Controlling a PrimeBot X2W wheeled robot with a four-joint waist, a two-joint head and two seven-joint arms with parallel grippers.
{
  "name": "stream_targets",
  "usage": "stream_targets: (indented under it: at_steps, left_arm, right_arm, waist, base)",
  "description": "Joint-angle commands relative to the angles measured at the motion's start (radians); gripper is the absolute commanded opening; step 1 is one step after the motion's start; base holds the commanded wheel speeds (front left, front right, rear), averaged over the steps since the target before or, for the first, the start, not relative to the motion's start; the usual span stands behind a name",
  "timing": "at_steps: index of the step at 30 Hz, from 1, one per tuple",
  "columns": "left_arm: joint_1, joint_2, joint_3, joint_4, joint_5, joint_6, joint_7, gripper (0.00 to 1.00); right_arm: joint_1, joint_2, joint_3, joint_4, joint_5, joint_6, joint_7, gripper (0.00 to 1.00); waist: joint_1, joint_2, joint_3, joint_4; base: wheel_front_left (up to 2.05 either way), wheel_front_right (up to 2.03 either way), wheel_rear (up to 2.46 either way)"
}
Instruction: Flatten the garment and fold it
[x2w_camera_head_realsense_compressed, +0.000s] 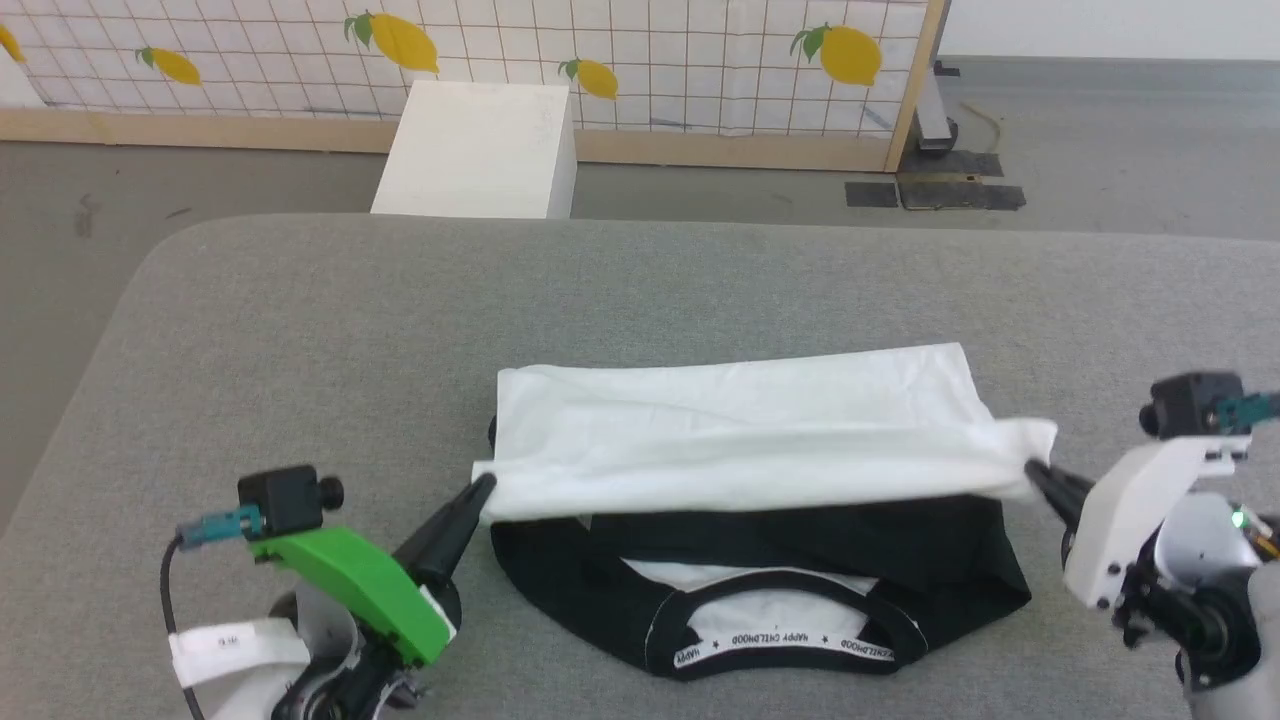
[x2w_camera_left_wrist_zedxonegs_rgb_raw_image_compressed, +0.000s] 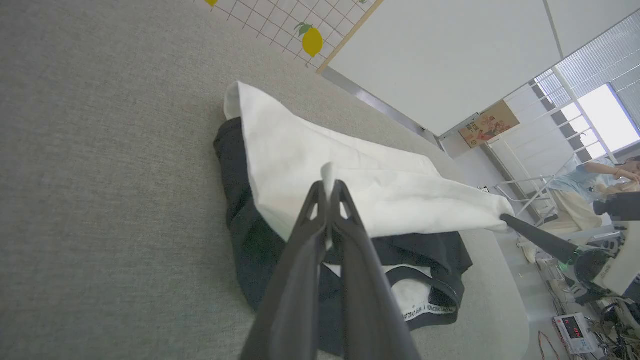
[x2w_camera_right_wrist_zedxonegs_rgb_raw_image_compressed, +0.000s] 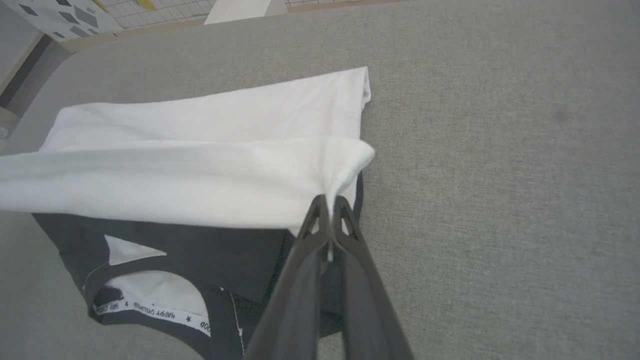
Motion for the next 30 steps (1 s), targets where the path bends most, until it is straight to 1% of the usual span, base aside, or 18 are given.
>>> stream_targets:
  at_steps: [1, 10, 13, 18, 23, 24, 25, 26, 27, 30]
  left_arm:
    - [0.025, -0.005, 0.0, 0.004, -0.014, 0.003, -0.01, 0.0]
    - [0.095, -0.014, -0.003, 0.05, -0.05, 0.021, -0.017, 0.0]
    - [0.116, -0.012, -0.011, 0.066, -0.06, 0.034, -0.004, 0.0]
    - [0.122, -0.005, -0.034, 0.09, -0.057, 0.07, 0.035, 0.0]
    - [0.112, -0.001, -0.064, 0.119, -0.039, 0.115, 0.081, 0.0]
    - [0.112, -0.003, -0.063, 0.122, -0.043, 0.122, 0.086, 0.07]
    - [0.111, 0.0, -0.066, 0.126, -0.046, 0.133, 0.099, 0.6]
    - [0.109, 0.002, -0.068, 0.127, -0.045, 0.138, 0.105, 1.0]
    - [0.108, 0.005, -0.066, 0.126, -0.051, 0.143, 0.111, 1.0]
    - [0.102, 0.022, -0.065, 0.114, -0.057, 0.159, 0.137, 1.0]
  right_arm:
    - [0.029, 0.011, -0.005, -0.008, -0.011, -0.001, 0.008, 0.0]
    - [0.116, 0.048, -0.03, 0.001, -0.034, -0.001, 0.015, 0.0]
    - [0.138, 0.053, -0.039, 0.01, -0.039, -0.001, 0.026, 0.0]
    - [0.152, 0.054, -0.045, 0.018, -0.053, -0.001, 0.039, 0.0]
    - [0.163, 0.061, -0.043, 0.036, -0.065, -0.001, 0.084, 0.0]
    - [0.163, 0.062, -0.043, 0.035, -0.067, -0.001, 0.09, 0.0]
    - [0.163, 0.063, -0.045, 0.033, -0.068, -0.001, 0.098, 0.22]
    - [0.164, 0.063, -0.045, 0.033, -0.068, -0.001, 0.106, 0.61]
    - [0.165, 0.061, -0.044, 0.029, -0.066, -0.001, 0.119, 1.0]
    - [0.165, 0.054, -0.05, 0.005, -0.047, -0.001, 0.146, 1.0]
  waist:
    - [0.0001, -0.0001, 0.001, -0.003]
    - [0.0001, -0.0001, 0.018, -0.013]
    - [0.0001, -0.0001, 0.02, -0.012]
    - [0.0001, -0.0001, 0.025, -0.013]
    - [0.0001, -0.0001, 0.025, -0.016]
    - [0.0001, -0.0001, 0.026, -0.016]
    - [0.0001, -0.0001, 0.026, -0.018]
    - [0.0001, -0.0001, 0.026, -0.019]
    - [0.0001, -0.0001, 0.025, -0.019]
    - [0.0001, -0.0001, 0.027, -0.019]
  base:
    - [0.0, 0.0, 0.0]
    - [0.0, 0.0, 0.0]
    - [0.0, 0.0, 0.0]
    - [0.0, 0.0, 0.0]
    - [0.0, 0.0, 0.0]
    - [0.0, 0.0, 0.0]
    - [0.0, 0.0, 0.0]
    - [0.0, 0.0, 0.0]
    - [0.0, 0.0, 0.0]
    - [0.0, 0.0, 0.0]
